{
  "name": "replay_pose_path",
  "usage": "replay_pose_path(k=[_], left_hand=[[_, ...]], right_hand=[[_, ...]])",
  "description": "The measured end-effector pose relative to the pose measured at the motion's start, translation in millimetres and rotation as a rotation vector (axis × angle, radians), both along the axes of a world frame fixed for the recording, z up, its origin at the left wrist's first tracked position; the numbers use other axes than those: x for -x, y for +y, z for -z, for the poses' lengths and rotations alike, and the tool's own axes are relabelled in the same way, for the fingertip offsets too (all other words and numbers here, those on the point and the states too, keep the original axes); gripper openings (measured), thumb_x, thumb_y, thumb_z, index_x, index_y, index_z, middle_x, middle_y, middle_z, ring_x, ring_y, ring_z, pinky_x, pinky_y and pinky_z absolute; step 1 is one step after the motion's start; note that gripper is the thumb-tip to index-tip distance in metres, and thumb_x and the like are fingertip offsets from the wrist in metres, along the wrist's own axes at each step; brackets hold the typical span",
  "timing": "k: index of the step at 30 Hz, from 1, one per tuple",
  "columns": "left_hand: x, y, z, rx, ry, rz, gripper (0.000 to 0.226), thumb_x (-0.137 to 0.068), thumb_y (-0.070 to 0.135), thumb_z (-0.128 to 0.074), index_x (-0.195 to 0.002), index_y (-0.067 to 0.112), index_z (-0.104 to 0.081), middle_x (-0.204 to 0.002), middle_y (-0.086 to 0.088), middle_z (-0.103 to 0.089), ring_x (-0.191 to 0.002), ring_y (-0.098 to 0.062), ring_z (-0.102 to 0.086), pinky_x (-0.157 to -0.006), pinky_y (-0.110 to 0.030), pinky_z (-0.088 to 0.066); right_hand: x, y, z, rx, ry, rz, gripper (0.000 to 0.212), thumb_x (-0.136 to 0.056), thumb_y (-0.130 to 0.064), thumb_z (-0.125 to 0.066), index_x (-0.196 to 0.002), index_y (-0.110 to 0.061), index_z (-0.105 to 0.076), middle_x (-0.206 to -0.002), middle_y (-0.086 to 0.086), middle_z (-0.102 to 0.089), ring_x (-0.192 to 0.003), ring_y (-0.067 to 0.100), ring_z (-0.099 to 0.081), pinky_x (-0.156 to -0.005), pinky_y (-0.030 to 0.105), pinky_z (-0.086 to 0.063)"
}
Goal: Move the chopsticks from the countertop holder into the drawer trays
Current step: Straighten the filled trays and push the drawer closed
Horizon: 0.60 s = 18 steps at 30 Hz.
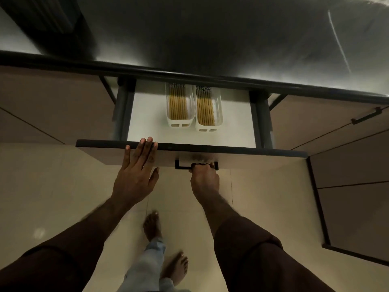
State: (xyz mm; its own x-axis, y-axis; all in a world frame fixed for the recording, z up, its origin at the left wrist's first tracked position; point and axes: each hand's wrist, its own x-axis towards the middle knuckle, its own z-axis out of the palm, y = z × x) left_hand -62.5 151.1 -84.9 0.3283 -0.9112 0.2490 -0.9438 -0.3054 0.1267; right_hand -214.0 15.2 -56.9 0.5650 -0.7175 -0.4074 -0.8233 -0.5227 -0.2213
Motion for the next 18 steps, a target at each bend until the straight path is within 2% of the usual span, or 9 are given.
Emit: replay_pose_path(k=[5, 9, 13, 18], left_hand=[[-32, -35, -3, 0.010, 0.007, 0.025, 0.081, -0.091, 0.030, -0.053, -0.153, 0.007, -0.006, -0.161, -0.012, -0.004, -0.150, -0.026, -0.001, -0.120, -0.053, -0.002], [-54, -61, -3, 0.027, -0.001, 0.034, 0.081, -0.091, 0.031, -0.053, -0.152, 0.005, -0.007, -0.160, -0.015, -0.006, -0.150, -0.028, -0.003, -0.120, -0.052, -0.001], [-70, -86, -2, 0.076, -0.016, 0.027, 0.085, -0.090, 0.029, -0.056, -0.152, 0.006, -0.003, -0.160, -0.016, -0.005, -0.150, -0.027, 0.000, -0.120, -0.052, 0.000], [-88, -114, -1, 0.109, -0.036, -0.011, 0.083, -0.092, 0.033, -0.051, -0.151, 0.003, -0.001, -0.159, -0.020, -0.006, -0.148, -0.034, -0.009, -0.120, -0.054, -0.003]], right_hand=[[-31, -31, -3, 0.039, -0.007, 0.021, 0.027, -0.097, -0.014, -0.056, -0.122, -0.015, -0.066, -0.110, 0.010, -0.070, -0.097, 0.025, -0.066, -0.082, 0.036, -0.056], [-53, -54, -4, 0.038, -0.039, 0.046, 0.025, -0.097, -0.014, -0.055, -0.120, -0.014, -0.067, -0.109, 0.011, -0.070, -0.098, 0.026, -0.065, -0.089, 0.038, -0.054], [-69, -76, -4, 0.026, -0.052, 0.042, 0.026, -0.097, -0.015, -0.055, -0.121, -0.013, -0.065, -0.110, 0.012, -0.068, -0.098, 0.025, -0.064, -0.085, 0.035, -0.053], [-85, -101, -3, 0.044, -0.067, 0.009, 0.027, -0.097, -0.013, -0.054, -0.123, -0.010, -0.062, -0.115, 0.014, -0.066, -0.107, 0.029, -0.062, -0.098, 0.040, -0.050]])
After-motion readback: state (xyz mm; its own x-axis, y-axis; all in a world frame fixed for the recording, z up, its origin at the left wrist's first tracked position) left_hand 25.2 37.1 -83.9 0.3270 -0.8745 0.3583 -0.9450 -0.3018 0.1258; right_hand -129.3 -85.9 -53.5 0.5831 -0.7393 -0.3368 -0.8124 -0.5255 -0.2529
